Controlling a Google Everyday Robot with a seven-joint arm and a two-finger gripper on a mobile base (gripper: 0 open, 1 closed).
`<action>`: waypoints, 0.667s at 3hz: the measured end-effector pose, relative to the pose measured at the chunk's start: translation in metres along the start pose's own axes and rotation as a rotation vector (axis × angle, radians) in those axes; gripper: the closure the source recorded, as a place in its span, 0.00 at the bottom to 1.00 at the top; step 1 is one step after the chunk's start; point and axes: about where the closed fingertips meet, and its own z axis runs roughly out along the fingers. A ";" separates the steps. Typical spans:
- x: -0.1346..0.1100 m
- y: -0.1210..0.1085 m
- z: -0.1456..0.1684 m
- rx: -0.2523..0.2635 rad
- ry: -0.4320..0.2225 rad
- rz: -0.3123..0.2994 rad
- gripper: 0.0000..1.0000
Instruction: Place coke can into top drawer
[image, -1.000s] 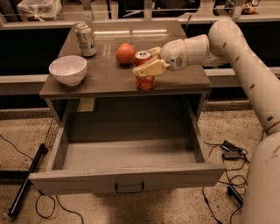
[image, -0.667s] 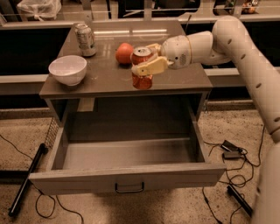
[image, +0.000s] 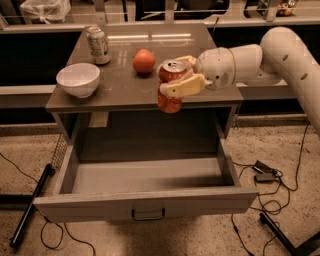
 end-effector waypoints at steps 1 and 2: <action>0.044 0.008 0.004 0.061 -0.009 -0.012 1.00; 0.113 0.026 0.008 0.117 0.005 -0.026 1.00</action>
Offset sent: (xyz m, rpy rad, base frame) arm -0.0398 -0.0217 -0.2056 -0.0143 -0.0603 -0.1808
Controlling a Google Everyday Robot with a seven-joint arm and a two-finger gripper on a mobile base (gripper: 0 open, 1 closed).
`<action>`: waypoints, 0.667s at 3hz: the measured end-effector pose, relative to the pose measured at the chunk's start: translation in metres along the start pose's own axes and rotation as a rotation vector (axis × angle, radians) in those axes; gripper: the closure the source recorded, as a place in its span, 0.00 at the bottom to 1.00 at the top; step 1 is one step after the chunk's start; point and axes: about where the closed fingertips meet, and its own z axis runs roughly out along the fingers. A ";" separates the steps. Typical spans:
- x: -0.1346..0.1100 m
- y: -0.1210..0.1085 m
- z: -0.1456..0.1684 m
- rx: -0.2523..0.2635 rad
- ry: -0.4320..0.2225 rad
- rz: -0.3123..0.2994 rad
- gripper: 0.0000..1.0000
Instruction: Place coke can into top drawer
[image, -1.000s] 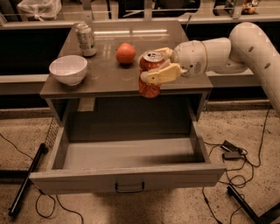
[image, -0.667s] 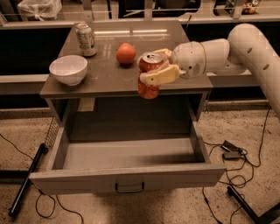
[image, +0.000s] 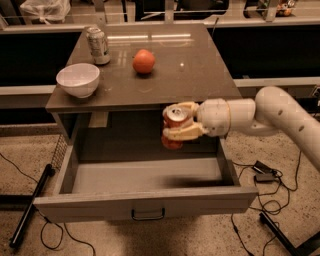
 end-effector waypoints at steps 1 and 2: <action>0.062 0.017 0.002 -0.018 0.013 0.042 1.00; 0.070 0.019 0.004 -0.023 0.005 0.049 1.00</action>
Offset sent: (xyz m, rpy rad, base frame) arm -0.0105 -0.0058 -0.0598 -0.0125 0.0418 0.0102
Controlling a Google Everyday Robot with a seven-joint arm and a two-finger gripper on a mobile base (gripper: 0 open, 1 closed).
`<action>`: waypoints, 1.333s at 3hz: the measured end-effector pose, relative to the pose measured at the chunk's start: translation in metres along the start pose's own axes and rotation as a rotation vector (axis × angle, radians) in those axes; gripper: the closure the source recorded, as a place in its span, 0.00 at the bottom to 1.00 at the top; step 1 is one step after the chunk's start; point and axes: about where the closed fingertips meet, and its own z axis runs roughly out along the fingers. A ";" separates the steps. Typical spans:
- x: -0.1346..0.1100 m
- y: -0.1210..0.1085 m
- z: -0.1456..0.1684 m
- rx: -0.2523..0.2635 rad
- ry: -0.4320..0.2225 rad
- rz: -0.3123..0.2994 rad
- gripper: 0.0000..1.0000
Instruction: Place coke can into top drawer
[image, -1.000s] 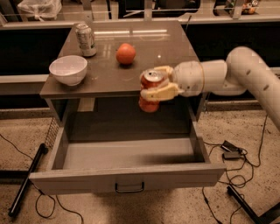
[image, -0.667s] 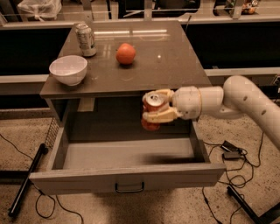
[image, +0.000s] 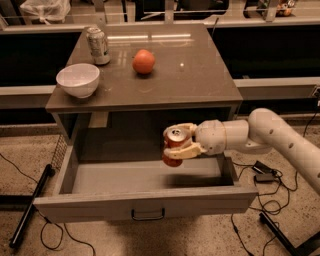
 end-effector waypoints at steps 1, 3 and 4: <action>0.015 0.002 0.007 -0.002 -0.031 0.002 1.00; 0.054 0.014 0.034 -0.075 -0.008 -0.025 1.00; 0.062 0.018 0.041 -0.106 -0.012 -0.025 1.00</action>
Offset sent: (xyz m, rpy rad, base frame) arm -0.0113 0.0244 -0.0680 -0.0032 -0.0340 0.0802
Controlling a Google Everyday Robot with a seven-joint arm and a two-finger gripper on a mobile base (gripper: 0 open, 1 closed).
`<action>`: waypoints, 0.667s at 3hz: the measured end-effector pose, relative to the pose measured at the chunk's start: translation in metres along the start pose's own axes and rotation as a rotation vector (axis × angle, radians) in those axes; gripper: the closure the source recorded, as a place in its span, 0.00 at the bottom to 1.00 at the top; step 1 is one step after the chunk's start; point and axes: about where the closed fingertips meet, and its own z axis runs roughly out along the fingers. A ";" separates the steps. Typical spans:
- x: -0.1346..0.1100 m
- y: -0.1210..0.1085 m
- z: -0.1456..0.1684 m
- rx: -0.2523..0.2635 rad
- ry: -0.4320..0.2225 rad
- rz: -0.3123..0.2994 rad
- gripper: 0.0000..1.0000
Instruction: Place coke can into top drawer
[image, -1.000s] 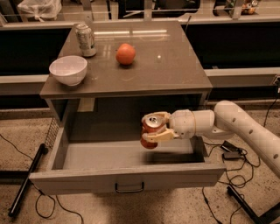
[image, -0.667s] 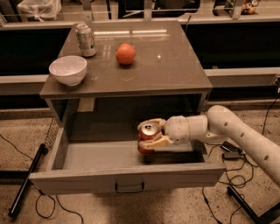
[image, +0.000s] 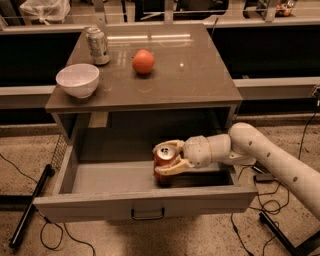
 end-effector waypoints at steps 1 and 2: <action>0.004 0.002 0.007 -0.035 -0.027 0.002 1.00; 0.004 0.002 0.007 -0.035 -0.027 0.002 1.00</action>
Offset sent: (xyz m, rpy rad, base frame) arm -0.0021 0.0049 -0.0042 0.0208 0.0077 0.0305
